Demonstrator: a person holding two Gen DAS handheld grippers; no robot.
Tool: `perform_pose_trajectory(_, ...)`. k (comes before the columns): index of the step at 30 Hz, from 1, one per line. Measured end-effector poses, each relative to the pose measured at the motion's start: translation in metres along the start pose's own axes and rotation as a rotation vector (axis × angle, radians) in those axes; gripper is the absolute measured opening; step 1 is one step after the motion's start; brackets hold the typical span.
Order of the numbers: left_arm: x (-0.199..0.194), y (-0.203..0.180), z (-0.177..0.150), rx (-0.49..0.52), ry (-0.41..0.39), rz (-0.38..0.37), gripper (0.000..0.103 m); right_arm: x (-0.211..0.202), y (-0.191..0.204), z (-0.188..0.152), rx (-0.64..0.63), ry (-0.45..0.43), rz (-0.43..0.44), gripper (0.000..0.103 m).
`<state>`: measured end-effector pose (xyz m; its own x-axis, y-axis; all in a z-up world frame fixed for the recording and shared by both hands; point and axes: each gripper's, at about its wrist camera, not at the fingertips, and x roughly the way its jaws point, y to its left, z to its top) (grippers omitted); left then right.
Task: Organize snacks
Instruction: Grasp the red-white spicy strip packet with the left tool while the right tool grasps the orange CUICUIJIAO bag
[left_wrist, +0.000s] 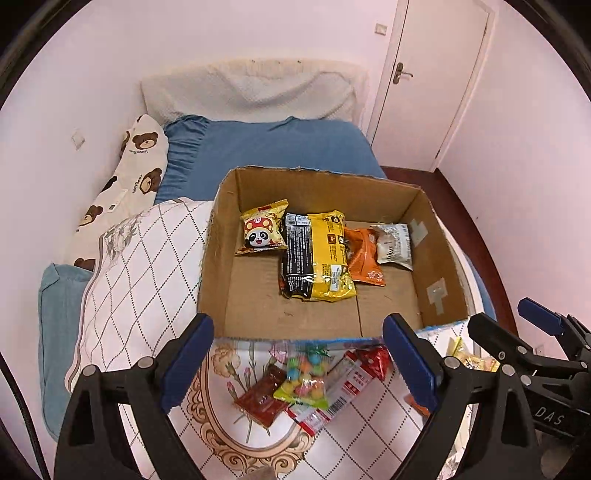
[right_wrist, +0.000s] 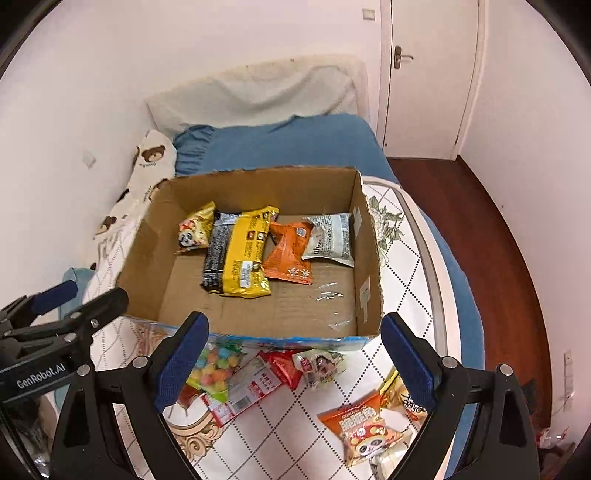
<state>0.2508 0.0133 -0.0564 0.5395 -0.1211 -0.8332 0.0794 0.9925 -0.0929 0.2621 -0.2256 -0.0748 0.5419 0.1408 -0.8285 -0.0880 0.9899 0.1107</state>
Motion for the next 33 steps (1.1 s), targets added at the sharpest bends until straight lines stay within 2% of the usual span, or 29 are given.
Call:
perform_pose_trajectory(4,-0.009,0.008,-0.021,-0.045,0.012,0.0,0.094,-0.014,-0.006,-0.013,0.041,-0.001,0.048,0.096)
perform_pose_trajectory(6,-0.005,0.016,-0.038,-0.075,0.044,0.003,0.094,-0.012,-0.017,-0.024,0.075,0.02,0.07,0.096)
perform_pose_trajectory(9,0.018,0.026,-0.071,-0.091,0.13,0.032,0.094,0.005,-0.043,-0.05,0.134,0.071,0.049,0.095)
perform_pose_trajectory(10,0.026,0.028,-0.079,-0.085,0.157,0.049,0.094,0.013,-0.052,-0.061,0.149,0.102,0.045,0.091)
perform_pose_trajectory(11,0.038,0.032,-0.09,-0.078,0.192,0.066,0.094,0.022,-0.059,-0.07,0.158,0.132,0.04,0.078)
perform_pose_trajectory(12,0.048,0.035,-0.1,-0.077,0.223,0.08,0.094,0.034,-0.067,-0.08,0.167,0.175,0.025,0.072)
perform_pose_trajectory(13,0.057,0.036,-0.11,-0.073,0.25,0.089,0.094,0.043,-0.074,-0.089,0.178,0.205,0.01,0.072)
perform_pose_trajectory(16,0.081,0.03,-0.134,-0.015,0.309,0.106,0.094,0.076,-0.089,-0.113,0.167,0.283,-0.038,0.072)
perform_pose_trajectory(20,0.104,0.006,-0.156,0.138,0.352,0.13,0.094,0.112,-0.09,-0.129,0.1,0.356,-0.046,0.072)
perform_pose_trajectory(21,0.109,0.0,-0.159,0.165,0.365,0.116,0.094,0.119,-0.088,-0.132,0.07,0.376,-0.041,0.073)
perform_pose_trajectory(23,0.119,-0.014,-0.16,0.217,0.385,0.091,0.094,0.125,-0.085,-0.136,0.041,0.384,-0.059,0.074)
perform_pose_trajectory(28,0.156,-0.051,-0.158,0.324,0.434,0.05,0.094,0.132,-0.089,-0.139,0.075,0.408,0.002,0.074)
perform_pose_trajectory(30,0.174,-0.062,-0.156,0.344,0.461,0.053,0.094,0.129,-0.091,-0.139,0.09,0.41,0.029,0.074)
perform_pose_trajectory(33,0.191,-0.074,-0.15,0.372,0.46,0.078,0.094,0.126,-0.093,-0.14,0.09,0.42,0.025,0.074)
